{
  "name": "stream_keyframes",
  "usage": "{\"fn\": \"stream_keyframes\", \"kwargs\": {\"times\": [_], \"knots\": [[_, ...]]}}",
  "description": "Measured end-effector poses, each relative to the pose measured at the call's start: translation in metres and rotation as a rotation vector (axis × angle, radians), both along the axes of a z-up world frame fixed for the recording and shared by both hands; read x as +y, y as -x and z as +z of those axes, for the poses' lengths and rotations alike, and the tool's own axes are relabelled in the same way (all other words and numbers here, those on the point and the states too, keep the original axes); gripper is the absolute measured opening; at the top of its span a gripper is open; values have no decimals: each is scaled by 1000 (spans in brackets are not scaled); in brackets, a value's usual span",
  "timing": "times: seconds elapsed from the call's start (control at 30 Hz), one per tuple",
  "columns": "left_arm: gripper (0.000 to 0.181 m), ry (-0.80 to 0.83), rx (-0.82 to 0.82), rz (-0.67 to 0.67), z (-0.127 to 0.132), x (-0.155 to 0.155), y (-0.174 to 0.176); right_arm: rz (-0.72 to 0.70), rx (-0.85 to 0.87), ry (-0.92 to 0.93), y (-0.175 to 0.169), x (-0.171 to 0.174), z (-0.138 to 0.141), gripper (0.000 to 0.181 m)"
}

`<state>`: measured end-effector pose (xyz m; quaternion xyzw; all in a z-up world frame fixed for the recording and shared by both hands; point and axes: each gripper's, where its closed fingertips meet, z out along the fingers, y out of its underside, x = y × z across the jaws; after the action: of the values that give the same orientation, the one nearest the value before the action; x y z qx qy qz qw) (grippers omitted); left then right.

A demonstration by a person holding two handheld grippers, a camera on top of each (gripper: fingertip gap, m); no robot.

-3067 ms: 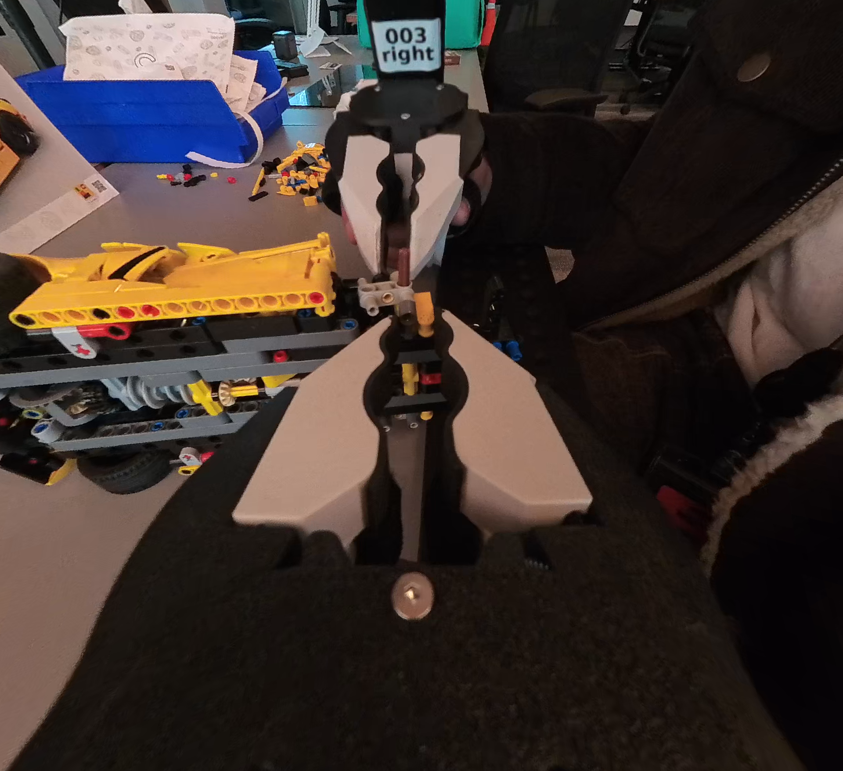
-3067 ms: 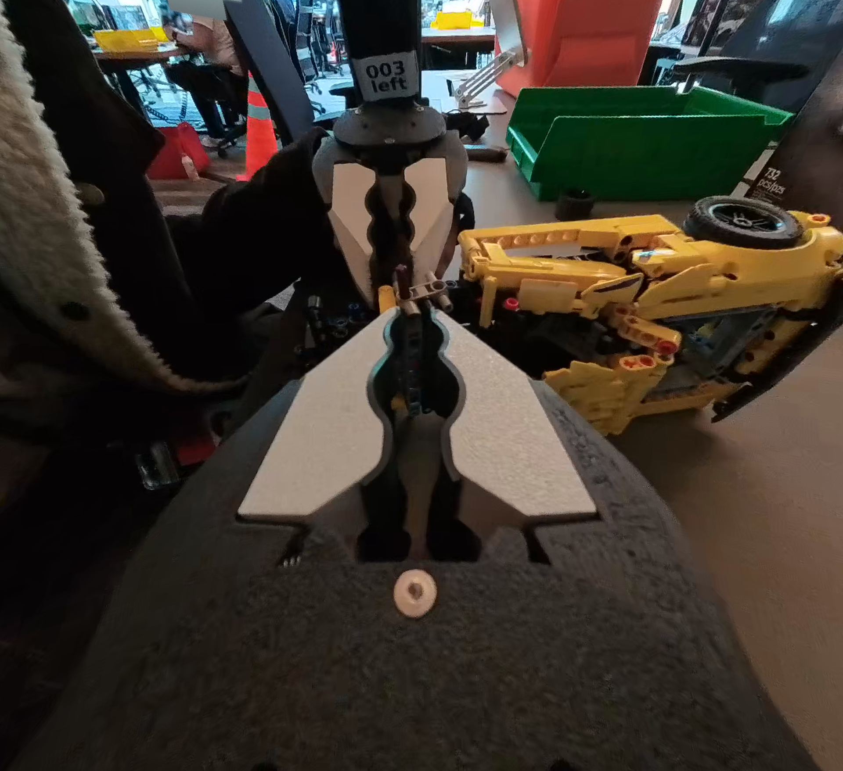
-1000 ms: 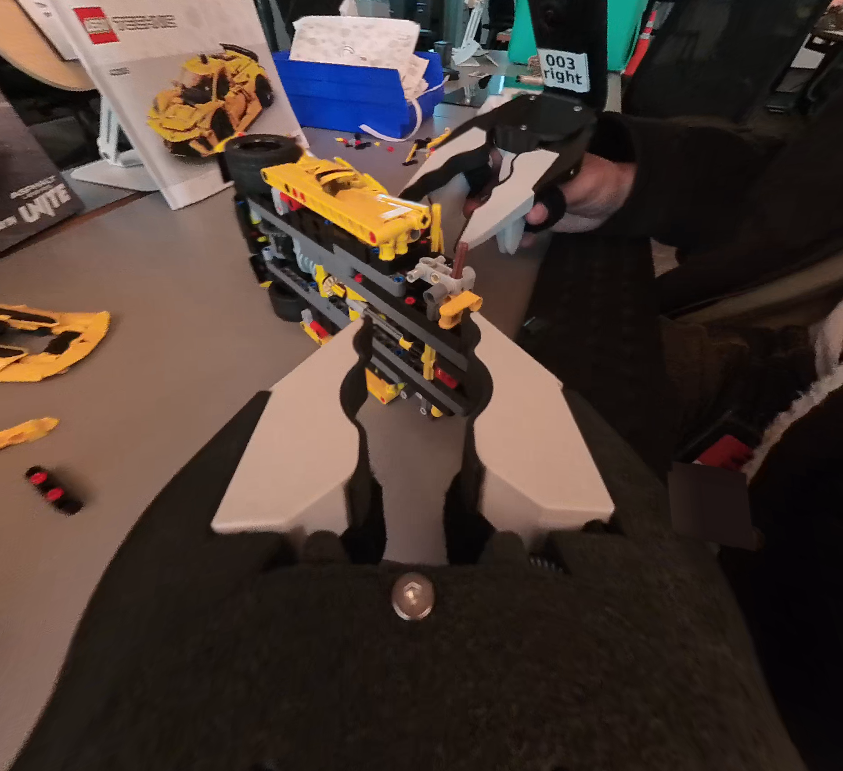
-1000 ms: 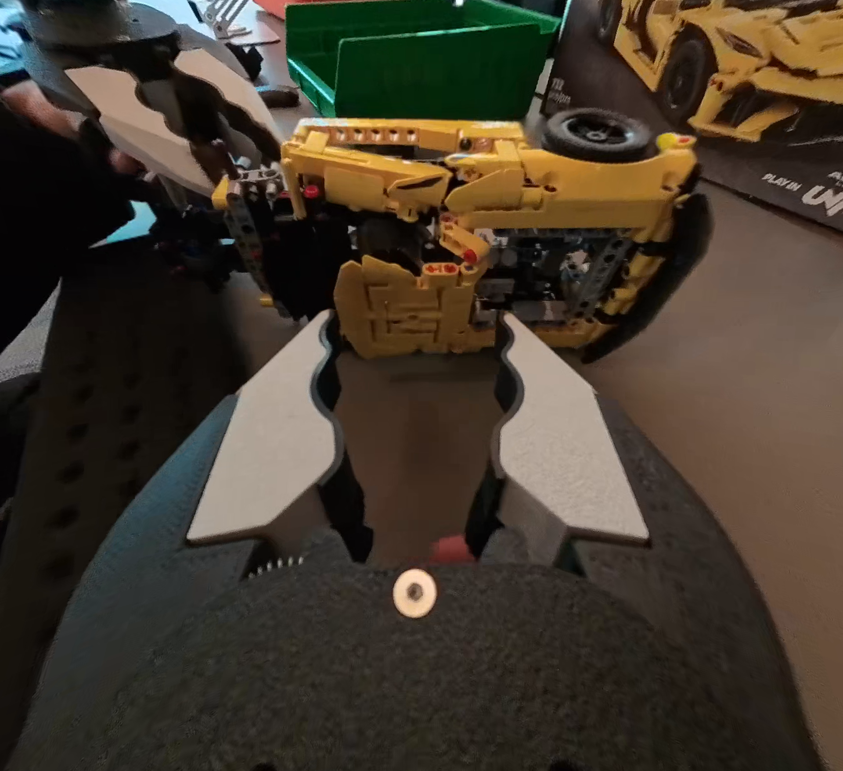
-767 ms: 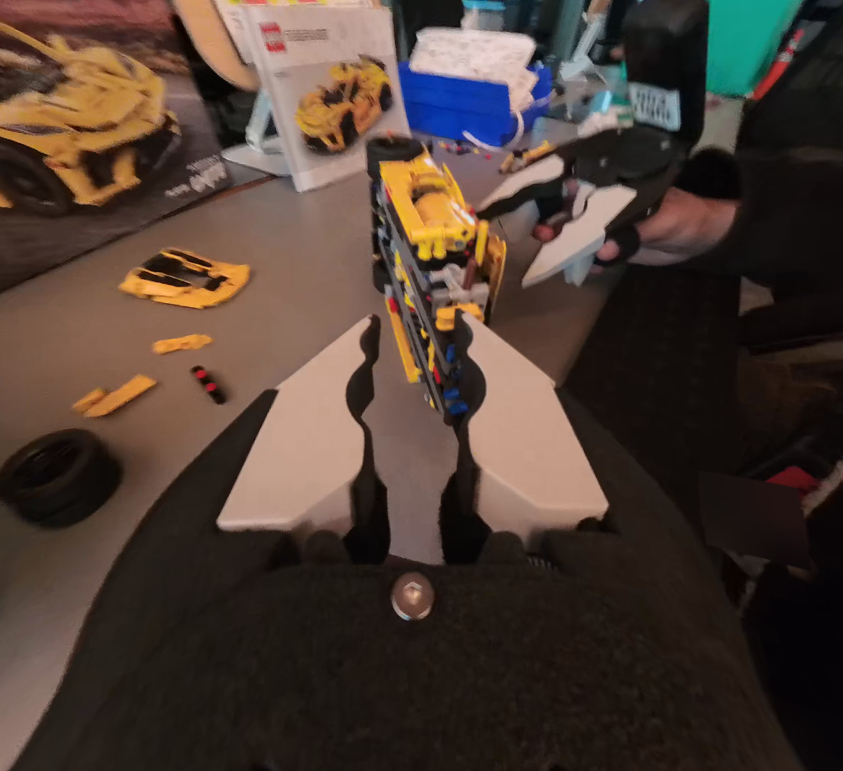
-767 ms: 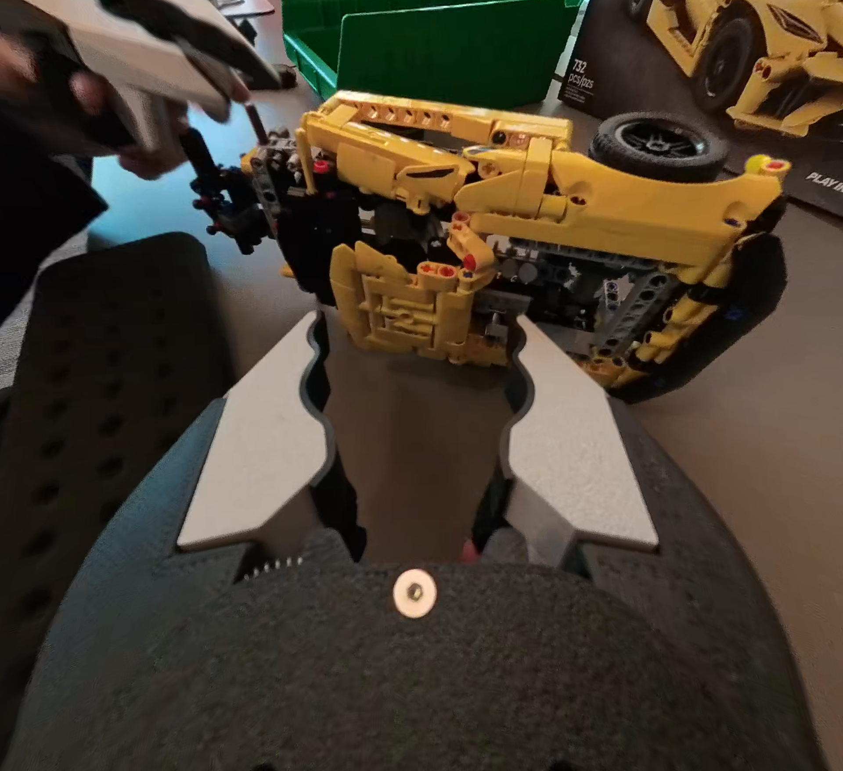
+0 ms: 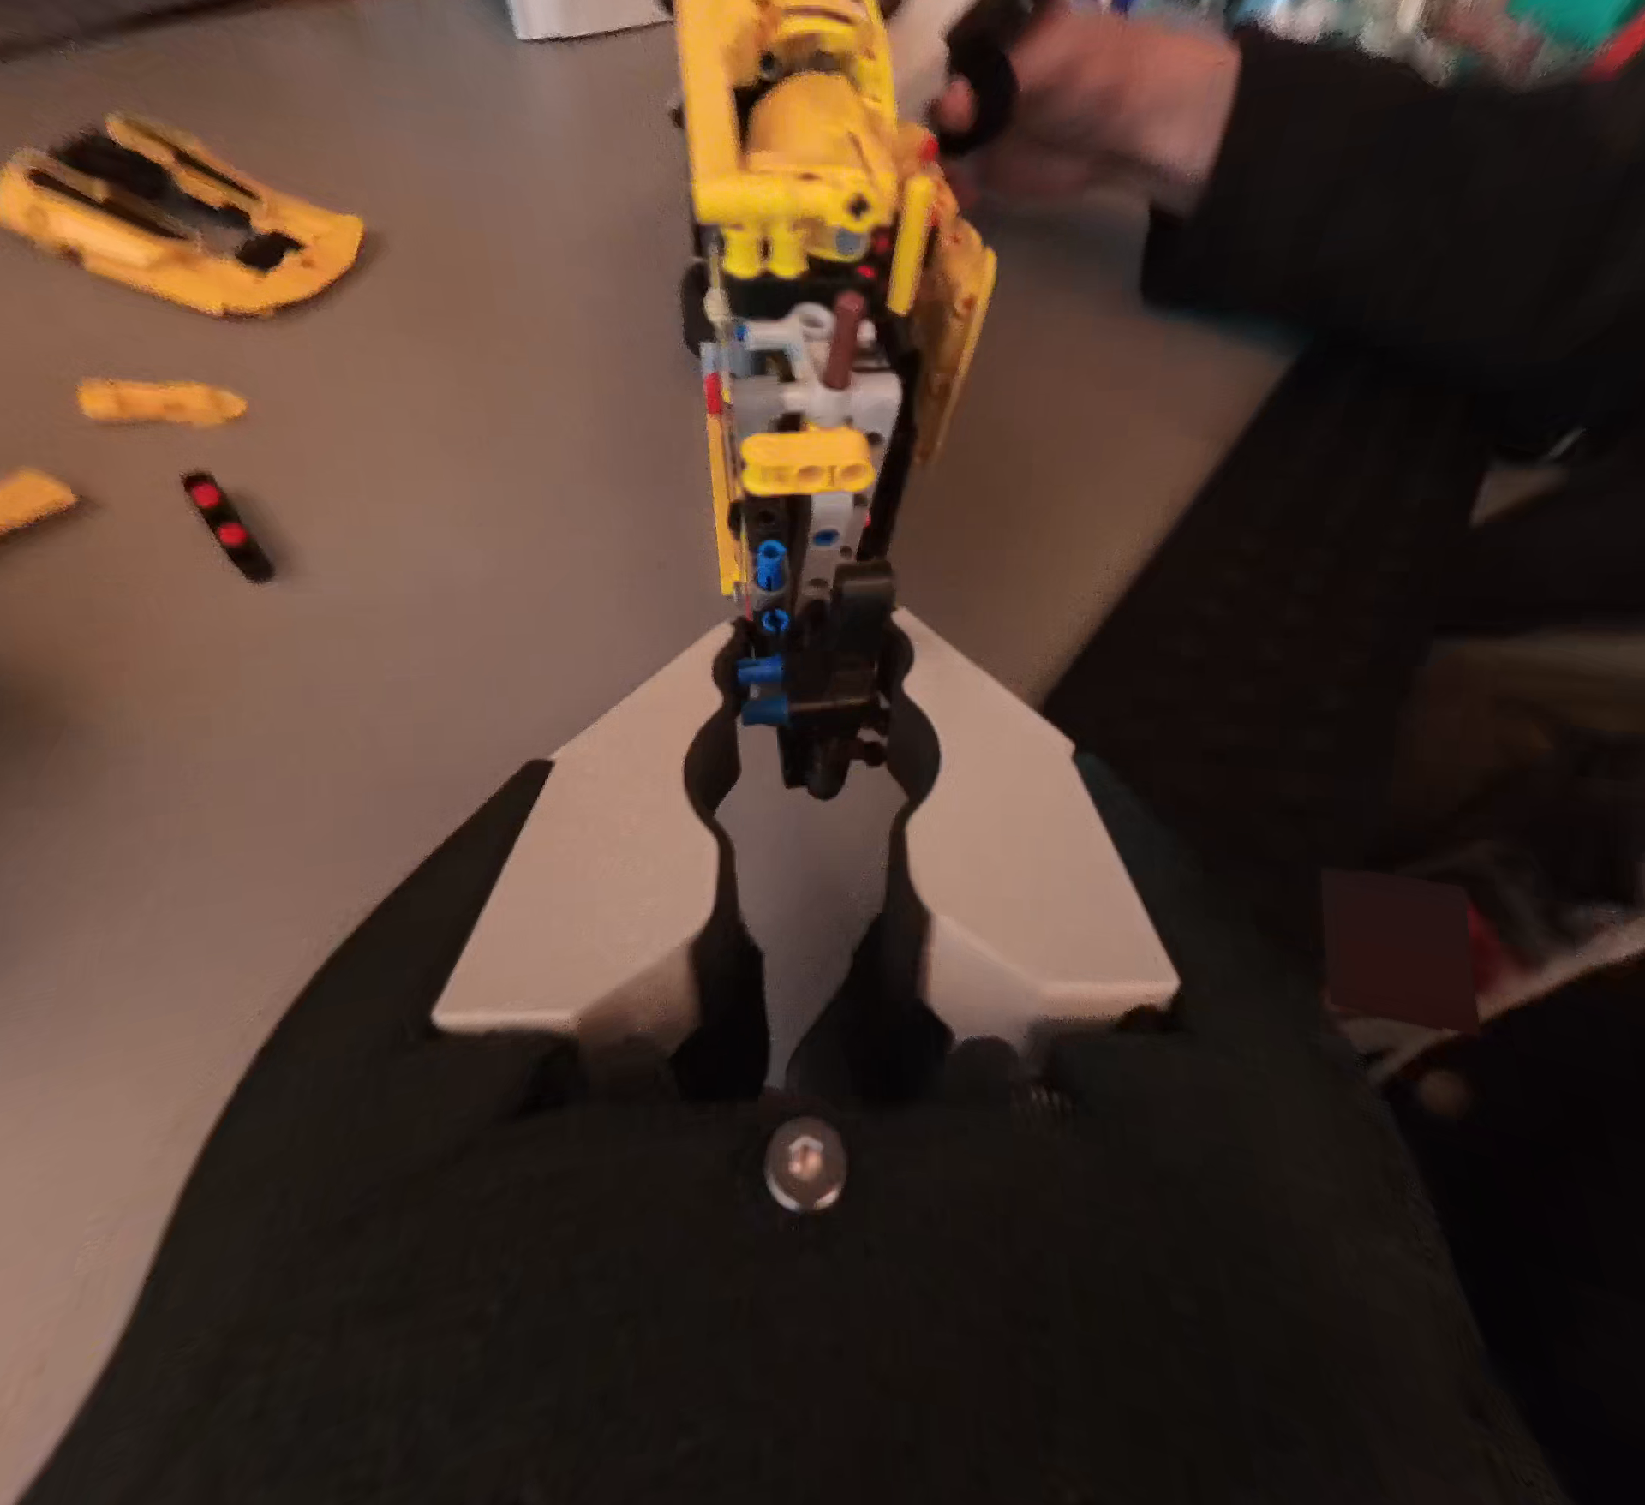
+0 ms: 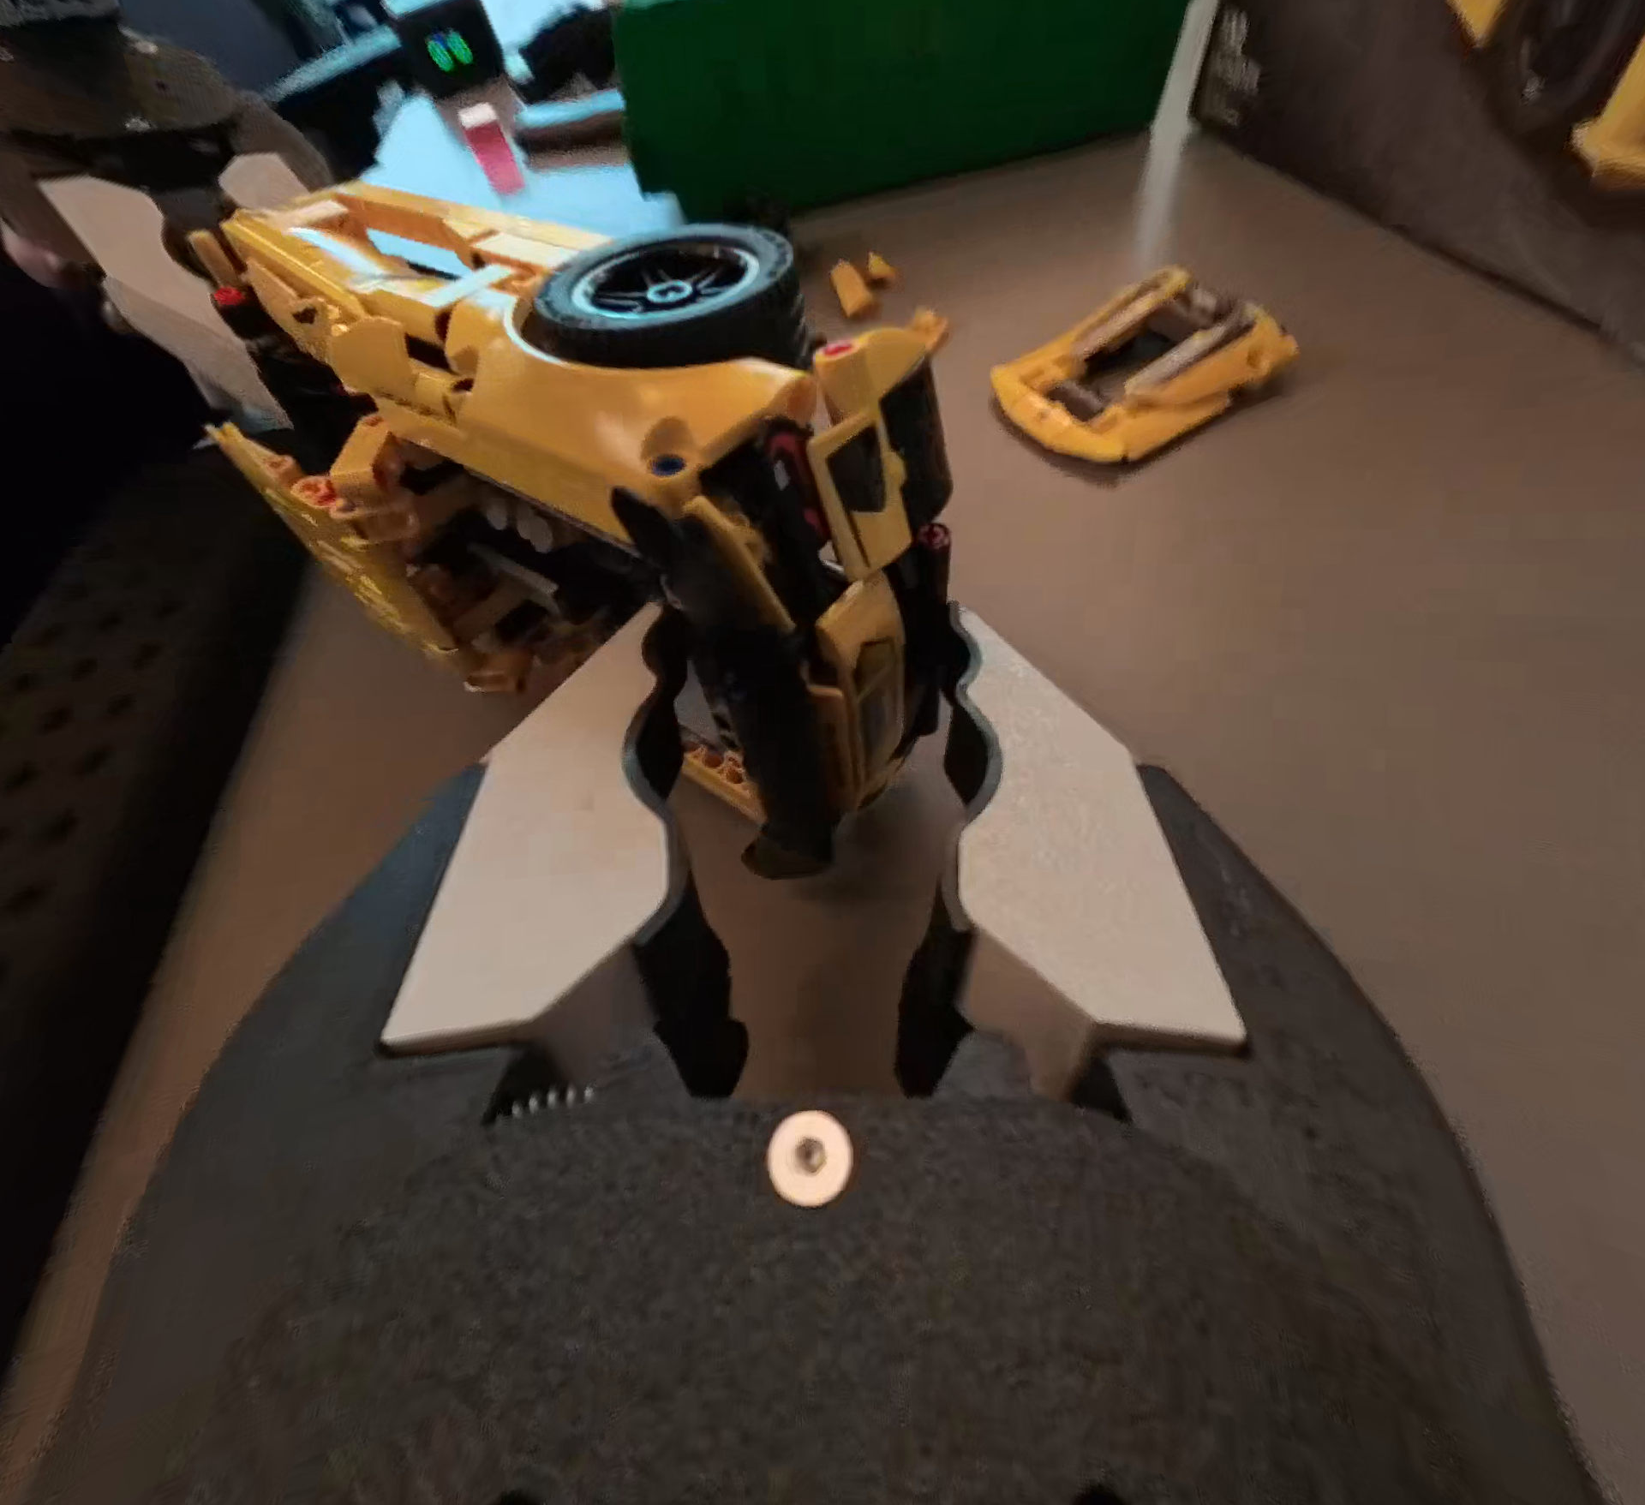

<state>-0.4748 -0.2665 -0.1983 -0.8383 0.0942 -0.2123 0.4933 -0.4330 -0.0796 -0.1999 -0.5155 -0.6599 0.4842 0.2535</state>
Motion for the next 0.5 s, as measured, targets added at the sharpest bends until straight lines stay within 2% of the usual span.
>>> {"fn": "stream_keyframes", "kwargs": {"times": [0.13,0.23,0.3,0.37,0.5], "knots": [[27,23,-358,-51,20,15,-12,-68,-271,37,-38,7,19,56],[26,142,-487,-110,15,39,-37,-141,-511,36,-88,21,20,56],[26,233,-506,-155,5,54,-56,-198,-601,82,-112,34,13,56],[27,307,-469,-189,-7,67,-69,-233,-621,108,-125,46,4,57],[30,329,-374,-214,-14,89,-68,-296,-587,162,-124,68,-5,55]]}}
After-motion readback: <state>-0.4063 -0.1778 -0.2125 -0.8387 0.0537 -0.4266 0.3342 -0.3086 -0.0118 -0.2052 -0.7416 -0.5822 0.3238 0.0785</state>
